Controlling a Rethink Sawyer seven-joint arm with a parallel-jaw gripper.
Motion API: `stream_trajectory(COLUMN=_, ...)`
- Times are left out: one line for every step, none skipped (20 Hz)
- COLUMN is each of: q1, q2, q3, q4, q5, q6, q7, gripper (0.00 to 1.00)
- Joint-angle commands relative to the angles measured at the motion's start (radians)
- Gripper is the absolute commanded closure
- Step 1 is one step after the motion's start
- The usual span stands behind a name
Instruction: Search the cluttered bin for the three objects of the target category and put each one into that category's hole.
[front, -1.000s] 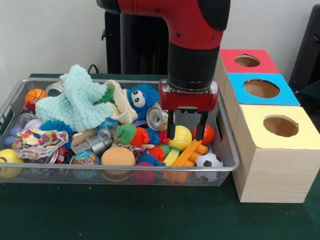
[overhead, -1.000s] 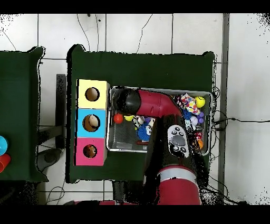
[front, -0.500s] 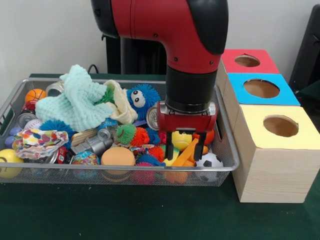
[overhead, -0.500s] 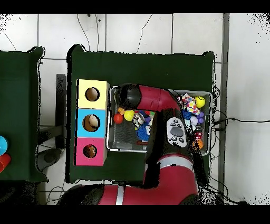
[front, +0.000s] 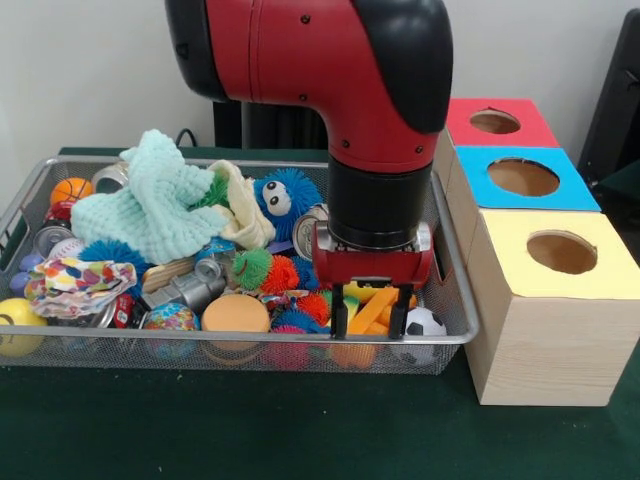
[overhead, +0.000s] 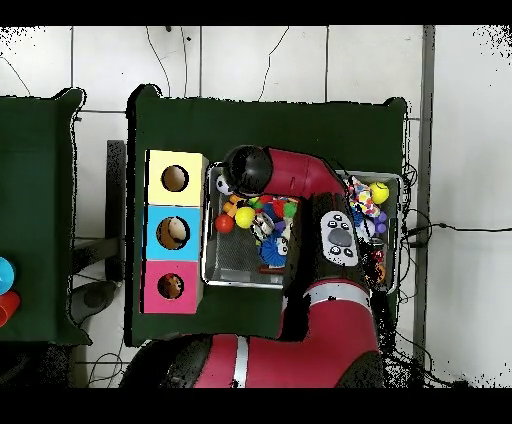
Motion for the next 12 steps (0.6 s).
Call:
stream_trajectory(q1=-0.032, q2=0.116, q3=0.139, q4=-0.112, q5=-0.056, q6=0.017, q7=-0.099, gripper=0.0)
stream_trajectory(q1=-0.034, q2=0.122, q3=0.147, q4=-0.119, q5=-0.061, q6=0.024, q7=-0.106, gripper=0.0)
stream_trajectory(q1=-0.035, q2=0.125, q3=0.152, q4=-0.124, q5=-0.066, q6=0.028, q7=-0.108, gripper=0.0)
stream_trajectory(q1=-0.037, q2=0.129, q3=0.156, q4=-0.129, q5=-0.071, q6=0.032, q7=-0.11, gripper=0.0)
stream_trajectory(q1=-0.038, q2=0.133, q3=0.161, q4=-0.134, q5=-0.076, q6=0.035, q7=-0.112, gripper=0.0)
stream_trajectory(q1=-0.041, q2=0.134, q3=0.166, q4=-0.135, q5=-0.082, q6=0.04, q7=-0.114, gripper=0.0)
stream_trajectory(q1=-0.042, q2=0.137, q3=0.17, q4=-0.142, q5=-0.088, q6=0.049, q7=-0.122, gripper=0.0)
stream_trajectory(q1=-0.043, q2=0.139, q3=0.172, q4=-0.15, q5=-0.093, q6=0.061, q7=-0.129, gripper=0.0)
stream_trajectory(q1=-0.044, q2=0.143, q3=0.176, q4=-0.161, q5=-0.097, q6=0.078, q7=-0.14, gripper=0.0)
stream_trajectory(q1=-0.044, q2=0.145, q3=0.177, q4=-0.172, q5=-0.101, q6=0.095, q7=-0.148, gripper=0.0)
stream_trajectory(q1=-0.042, q2=0.147, q3=0.176, q4=-0.182, q5=-0.105, q6=0.113, q7=-0.151, gripper=0.0)
stream_trajectory(q1=-0.039, q2=0.15, q3=0.174, q4=-0.195, q5=-0.11, q6=0.132, q7=-0.153, gripper=0.0)
